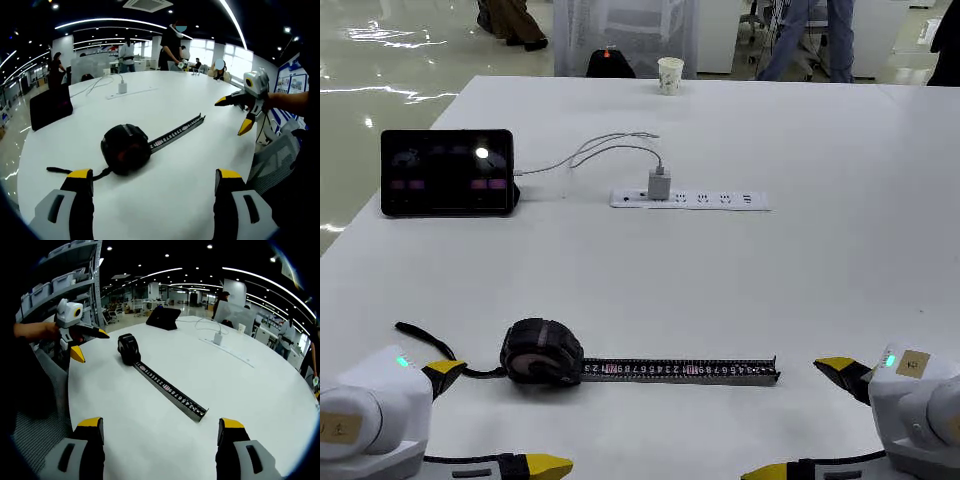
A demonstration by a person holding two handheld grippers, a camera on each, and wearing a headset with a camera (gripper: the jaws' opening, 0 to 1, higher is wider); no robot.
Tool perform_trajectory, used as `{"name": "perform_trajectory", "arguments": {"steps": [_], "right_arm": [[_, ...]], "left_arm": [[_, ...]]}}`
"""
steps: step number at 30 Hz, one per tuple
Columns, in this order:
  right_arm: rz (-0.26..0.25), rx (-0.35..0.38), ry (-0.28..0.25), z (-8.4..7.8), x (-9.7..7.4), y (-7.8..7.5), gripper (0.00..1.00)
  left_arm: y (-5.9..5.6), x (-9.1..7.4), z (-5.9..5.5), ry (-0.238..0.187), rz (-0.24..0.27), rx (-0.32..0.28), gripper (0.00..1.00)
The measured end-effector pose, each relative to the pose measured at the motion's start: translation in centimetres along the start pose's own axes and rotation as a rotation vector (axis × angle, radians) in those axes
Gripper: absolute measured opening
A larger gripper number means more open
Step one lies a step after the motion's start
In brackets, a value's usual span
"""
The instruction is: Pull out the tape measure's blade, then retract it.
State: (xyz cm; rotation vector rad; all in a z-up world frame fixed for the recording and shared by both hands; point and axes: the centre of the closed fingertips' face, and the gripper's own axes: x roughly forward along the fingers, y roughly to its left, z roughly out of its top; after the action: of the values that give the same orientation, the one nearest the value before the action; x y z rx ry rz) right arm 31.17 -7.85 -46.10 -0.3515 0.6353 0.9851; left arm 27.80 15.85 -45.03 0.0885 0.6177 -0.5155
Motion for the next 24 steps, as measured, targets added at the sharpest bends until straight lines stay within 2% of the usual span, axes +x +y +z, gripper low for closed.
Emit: {"name": "perform_trajectory", "arguments": {"steps": [7,13,16,24], "right_arm": [[-0.014,0.032,-0.009,-0.1,0.0,0.8,0.96],[-0.038,0.06,-0.015,-0.1,-0.1,1.3,0.98],[-0.063,0.083,-0.025,0.0,-0.2,1.3,0.98],[-0.088,0.102,-0.042,0.6,-0.2,2.1,0.99]], "left_arm": [[-1.0,0.0,0.5,-0.035,0.025,-0.018,0.99],[-1.8,0.4,0.5,-0.035,0.028,-0.024,0.99],[-2.1,0.3,0.6,-0.036,0.041,-0.025,0.99],[-2.8,0.2,0.8,-0.042,0.066,-0.046,0.99]]}}
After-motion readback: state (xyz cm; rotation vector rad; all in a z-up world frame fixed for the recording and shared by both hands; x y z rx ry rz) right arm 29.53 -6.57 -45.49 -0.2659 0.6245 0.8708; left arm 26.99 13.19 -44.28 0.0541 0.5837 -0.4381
